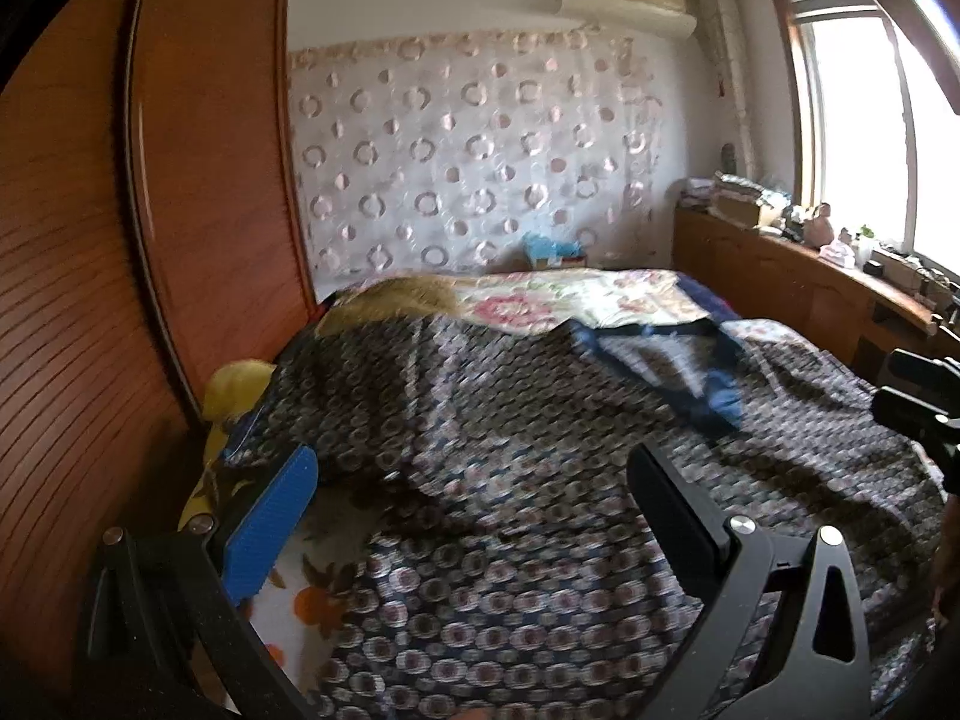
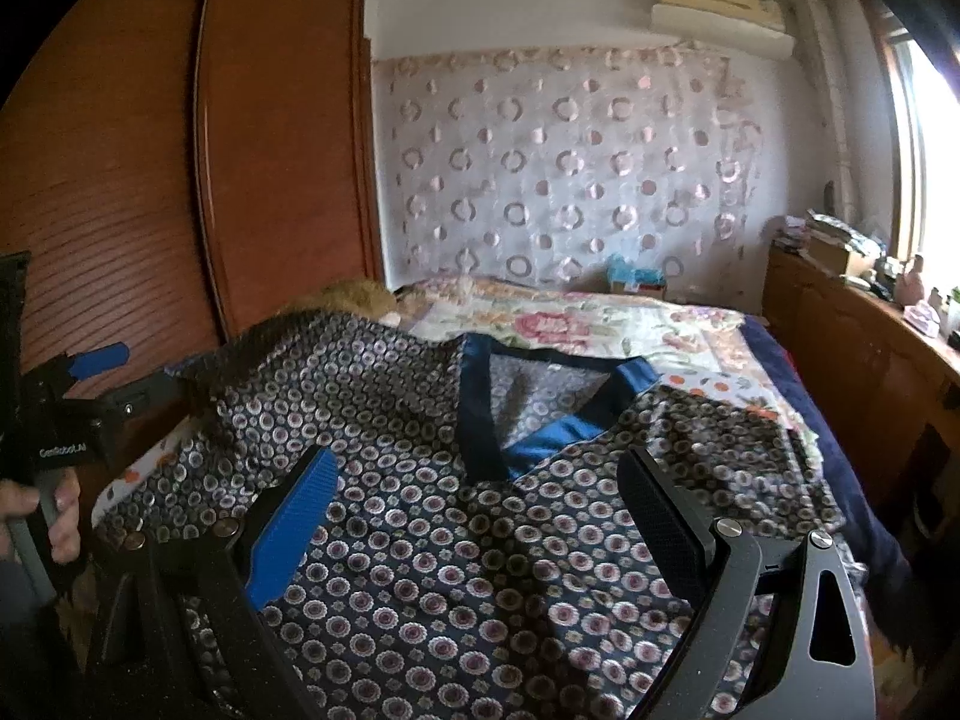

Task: Fold small clothes
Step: 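Grasp the shirt side edge with the left gripper and lift it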

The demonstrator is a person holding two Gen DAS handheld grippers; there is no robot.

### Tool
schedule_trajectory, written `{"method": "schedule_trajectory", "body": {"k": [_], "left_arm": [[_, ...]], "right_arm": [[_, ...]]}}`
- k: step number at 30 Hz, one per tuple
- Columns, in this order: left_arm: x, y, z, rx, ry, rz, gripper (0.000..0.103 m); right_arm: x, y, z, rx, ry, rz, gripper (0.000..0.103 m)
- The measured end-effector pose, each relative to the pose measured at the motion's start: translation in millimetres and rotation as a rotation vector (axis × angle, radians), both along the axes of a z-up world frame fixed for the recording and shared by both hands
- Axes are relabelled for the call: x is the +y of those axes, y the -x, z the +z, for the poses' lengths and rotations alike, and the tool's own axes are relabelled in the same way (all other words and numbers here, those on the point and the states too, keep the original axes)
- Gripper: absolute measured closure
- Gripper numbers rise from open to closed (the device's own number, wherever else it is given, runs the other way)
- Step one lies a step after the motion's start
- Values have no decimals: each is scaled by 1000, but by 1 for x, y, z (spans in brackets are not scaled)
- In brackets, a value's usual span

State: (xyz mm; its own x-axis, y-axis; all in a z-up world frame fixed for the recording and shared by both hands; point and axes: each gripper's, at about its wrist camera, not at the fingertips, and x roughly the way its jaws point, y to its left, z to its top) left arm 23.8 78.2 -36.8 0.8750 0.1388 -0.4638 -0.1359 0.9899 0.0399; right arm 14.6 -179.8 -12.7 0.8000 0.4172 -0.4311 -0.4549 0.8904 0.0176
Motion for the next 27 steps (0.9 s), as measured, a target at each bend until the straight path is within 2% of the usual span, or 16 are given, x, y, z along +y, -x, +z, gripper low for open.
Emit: {"method": "schedule_trajectory", "body": {"k": [4,8,14,17,19,22,26,27], "left_arm": [[25,-7,-18,57,22,8,0],[49,-19,-33,119,-19,46,0],[86,-39,-49,178,27,41,2],[96,-48,-58,205,10,46,10],[100,-56,-66,235,-11,46,22],[108,-64,-74,268,-47,68,32],[122,-72,-71,273,-92,88,36],[125,-72,-69,273,-90,88,41]], "right_arm": [[11,-15,-7,33,28,42,8],[21,-27,-13,55,54,70,8],[36,-47,-14,97,74,133,8],[44,-55,-14,104,86,156,8],[49,-57,-14,109,87,165,8],[52,-59,-12,109,88,175,8],[52,-60,-15,111,79,176,8],[53,-60,-18,107,82,174,8]]}}
